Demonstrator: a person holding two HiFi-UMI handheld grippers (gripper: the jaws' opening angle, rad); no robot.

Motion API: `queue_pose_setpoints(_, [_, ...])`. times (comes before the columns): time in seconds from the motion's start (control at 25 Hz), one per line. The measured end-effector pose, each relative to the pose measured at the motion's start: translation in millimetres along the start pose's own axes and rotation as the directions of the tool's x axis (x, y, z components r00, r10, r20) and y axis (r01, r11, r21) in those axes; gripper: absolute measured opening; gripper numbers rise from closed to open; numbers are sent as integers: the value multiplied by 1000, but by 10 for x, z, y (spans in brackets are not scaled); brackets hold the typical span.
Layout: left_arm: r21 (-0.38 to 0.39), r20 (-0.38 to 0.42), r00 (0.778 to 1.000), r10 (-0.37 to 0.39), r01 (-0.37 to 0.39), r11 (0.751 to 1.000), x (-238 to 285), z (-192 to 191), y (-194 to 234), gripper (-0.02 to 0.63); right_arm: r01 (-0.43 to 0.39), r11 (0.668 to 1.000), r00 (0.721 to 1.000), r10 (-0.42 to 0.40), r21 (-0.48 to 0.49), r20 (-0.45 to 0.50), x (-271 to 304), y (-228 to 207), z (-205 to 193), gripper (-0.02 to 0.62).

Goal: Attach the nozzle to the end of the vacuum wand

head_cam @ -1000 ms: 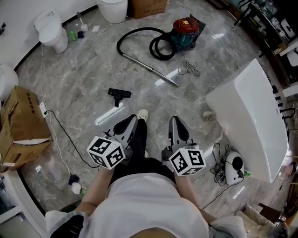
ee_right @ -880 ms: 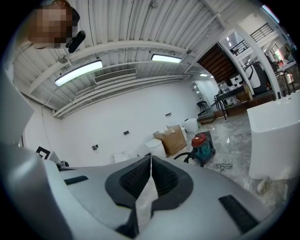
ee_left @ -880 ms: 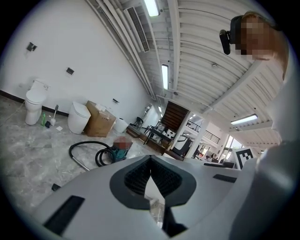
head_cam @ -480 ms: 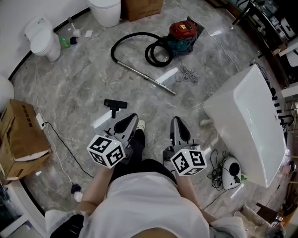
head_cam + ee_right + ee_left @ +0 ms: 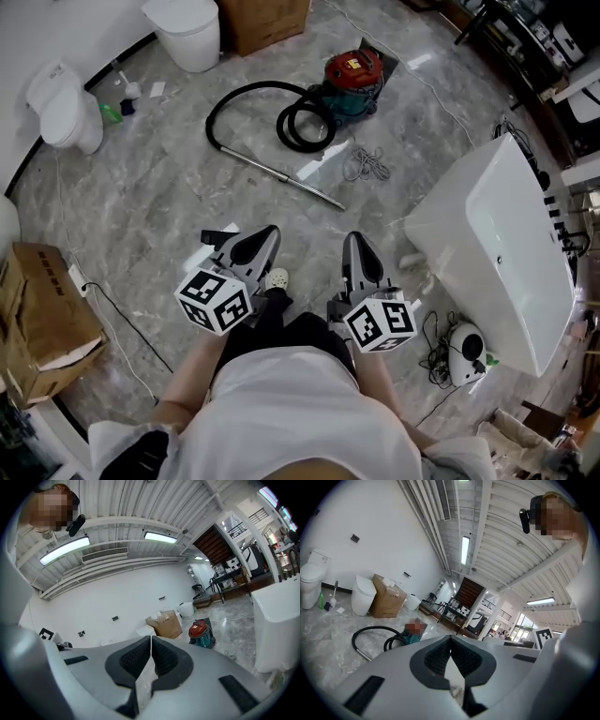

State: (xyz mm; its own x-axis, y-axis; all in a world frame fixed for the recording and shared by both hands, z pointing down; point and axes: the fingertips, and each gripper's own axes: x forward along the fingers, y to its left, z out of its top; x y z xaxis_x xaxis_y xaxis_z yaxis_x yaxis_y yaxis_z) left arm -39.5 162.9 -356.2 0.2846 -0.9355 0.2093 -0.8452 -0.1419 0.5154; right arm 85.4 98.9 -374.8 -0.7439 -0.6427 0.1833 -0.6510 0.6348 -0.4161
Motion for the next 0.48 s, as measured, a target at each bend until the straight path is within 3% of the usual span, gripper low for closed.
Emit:
queue_pose_setpoints(0.2, [19,-38,998,-41,42,999,333,103,105,8,46,999,999,-47,15,25,201,-206,114,18])
queue_pose_setpoints(0.48, [-22,-101,993,-60,58,998,629,8,67,8,115,993,993,-114,20,-6,190,-630,236,18])
